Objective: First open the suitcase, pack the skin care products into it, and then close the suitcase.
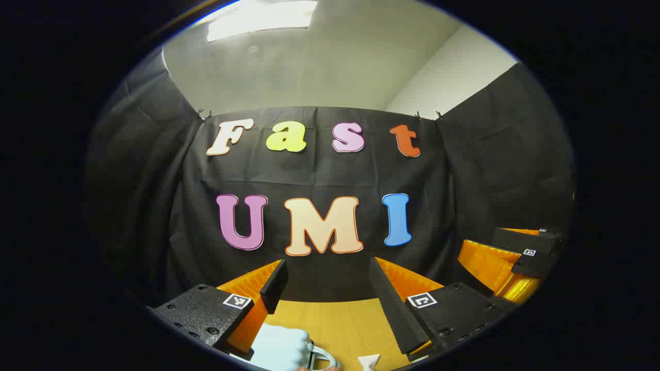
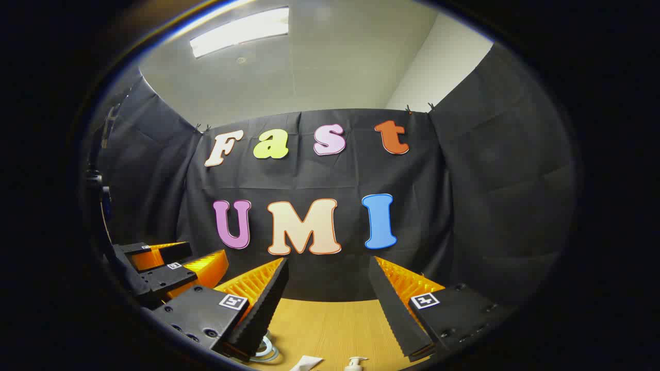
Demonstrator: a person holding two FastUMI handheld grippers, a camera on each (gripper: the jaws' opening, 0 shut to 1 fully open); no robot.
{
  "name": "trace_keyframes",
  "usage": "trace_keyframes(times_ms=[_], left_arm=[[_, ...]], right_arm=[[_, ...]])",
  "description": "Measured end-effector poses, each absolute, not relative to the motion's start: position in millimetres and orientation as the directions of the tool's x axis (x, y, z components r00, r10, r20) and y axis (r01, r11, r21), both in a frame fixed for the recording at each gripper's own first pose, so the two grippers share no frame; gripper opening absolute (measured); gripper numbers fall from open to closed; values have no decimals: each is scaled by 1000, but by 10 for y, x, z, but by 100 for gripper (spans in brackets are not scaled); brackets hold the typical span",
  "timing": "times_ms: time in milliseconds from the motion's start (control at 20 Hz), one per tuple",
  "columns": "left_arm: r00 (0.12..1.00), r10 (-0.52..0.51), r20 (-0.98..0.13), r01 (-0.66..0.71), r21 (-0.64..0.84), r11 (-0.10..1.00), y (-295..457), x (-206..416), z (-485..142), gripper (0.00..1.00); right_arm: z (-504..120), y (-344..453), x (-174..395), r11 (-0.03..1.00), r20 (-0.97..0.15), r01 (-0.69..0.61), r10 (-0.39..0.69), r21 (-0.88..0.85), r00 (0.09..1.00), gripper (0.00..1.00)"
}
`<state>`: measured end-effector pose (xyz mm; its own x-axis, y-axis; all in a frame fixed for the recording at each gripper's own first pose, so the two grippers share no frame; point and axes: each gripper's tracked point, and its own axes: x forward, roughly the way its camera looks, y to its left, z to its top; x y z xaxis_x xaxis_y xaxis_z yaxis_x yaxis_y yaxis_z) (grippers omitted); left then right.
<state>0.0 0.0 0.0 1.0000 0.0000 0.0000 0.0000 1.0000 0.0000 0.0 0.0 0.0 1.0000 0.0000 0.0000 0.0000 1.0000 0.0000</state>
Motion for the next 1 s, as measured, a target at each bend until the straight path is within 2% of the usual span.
trace_keyframes(times_ms=[700, 1000], left_arm=[[999, 48, -8, -48, 11, 999, 44, -22, -11, 94], [996, 56, -75, -55, 21, 998, -115, -60, -311, 94]], right_arm=[[-80, -114, 55, 1000, -29, -27, 27, -10, 999, 98], [-224, -291, 35, 998, -59, -57, 55, -28, 997, 99]])
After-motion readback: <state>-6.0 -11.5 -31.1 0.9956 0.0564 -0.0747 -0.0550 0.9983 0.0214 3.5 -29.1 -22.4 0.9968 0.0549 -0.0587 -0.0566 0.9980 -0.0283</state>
